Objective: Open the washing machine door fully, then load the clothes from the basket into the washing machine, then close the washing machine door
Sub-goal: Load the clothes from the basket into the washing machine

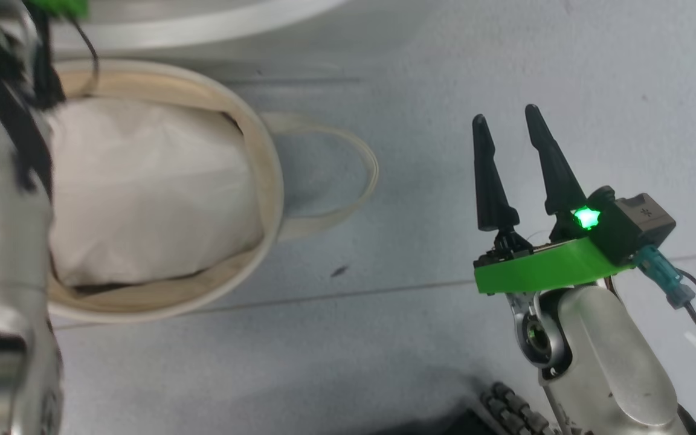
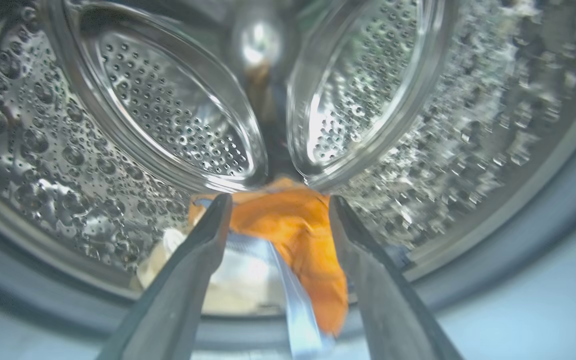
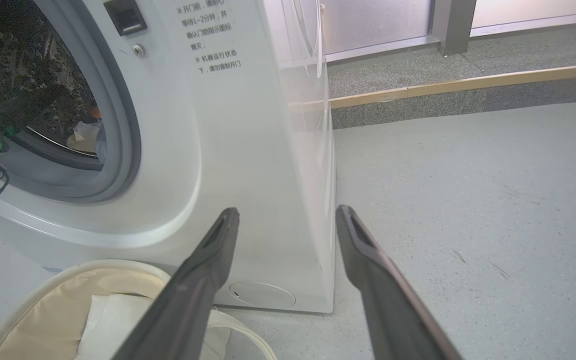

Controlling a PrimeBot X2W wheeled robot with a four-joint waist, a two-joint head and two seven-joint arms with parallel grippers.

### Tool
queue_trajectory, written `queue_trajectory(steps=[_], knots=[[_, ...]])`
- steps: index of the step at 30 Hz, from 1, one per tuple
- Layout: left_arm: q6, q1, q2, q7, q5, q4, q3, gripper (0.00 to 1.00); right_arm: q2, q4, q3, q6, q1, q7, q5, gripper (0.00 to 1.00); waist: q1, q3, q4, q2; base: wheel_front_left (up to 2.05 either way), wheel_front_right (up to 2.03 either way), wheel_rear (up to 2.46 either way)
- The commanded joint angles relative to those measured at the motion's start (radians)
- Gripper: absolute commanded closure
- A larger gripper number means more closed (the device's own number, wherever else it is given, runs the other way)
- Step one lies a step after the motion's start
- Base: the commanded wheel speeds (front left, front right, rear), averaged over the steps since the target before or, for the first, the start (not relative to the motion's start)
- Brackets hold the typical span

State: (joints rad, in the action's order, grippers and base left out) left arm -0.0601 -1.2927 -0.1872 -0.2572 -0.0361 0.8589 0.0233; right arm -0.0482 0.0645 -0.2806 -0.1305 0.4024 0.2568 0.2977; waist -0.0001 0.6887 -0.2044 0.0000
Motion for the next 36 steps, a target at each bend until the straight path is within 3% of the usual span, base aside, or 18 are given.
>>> queue_trajectory(steps=[1,18,36], knots=[[0.01,0.063,-0.031,-0.005,-0.005,-0.055,-0.004,0.0,-0.002,-0.016,-0.009,0.0,-0.046,0.005,-0.012,0.0,0.0001,-0.099,0.037,0.0,0.0,0.0,0.0],[0.054,0.627,0.08,-0.005,-0.046,-0.292,-0.019,0.0,-0.002,0.045,0.007,0.0,-0.166,0.005,-0.031,0.0,0.0001,-0.425,0.127,0.0,0.0,0.0,0.0],[0.039,1.132,0.132,-0.005,-0.063,-0.64,-0.05,0.0,-0.002,0.072,0.02,0.0,-0.283,0.005,-0.009,0.0,0.0001,-0.593,0.116,0.0,0.0,0.0,0.0]])
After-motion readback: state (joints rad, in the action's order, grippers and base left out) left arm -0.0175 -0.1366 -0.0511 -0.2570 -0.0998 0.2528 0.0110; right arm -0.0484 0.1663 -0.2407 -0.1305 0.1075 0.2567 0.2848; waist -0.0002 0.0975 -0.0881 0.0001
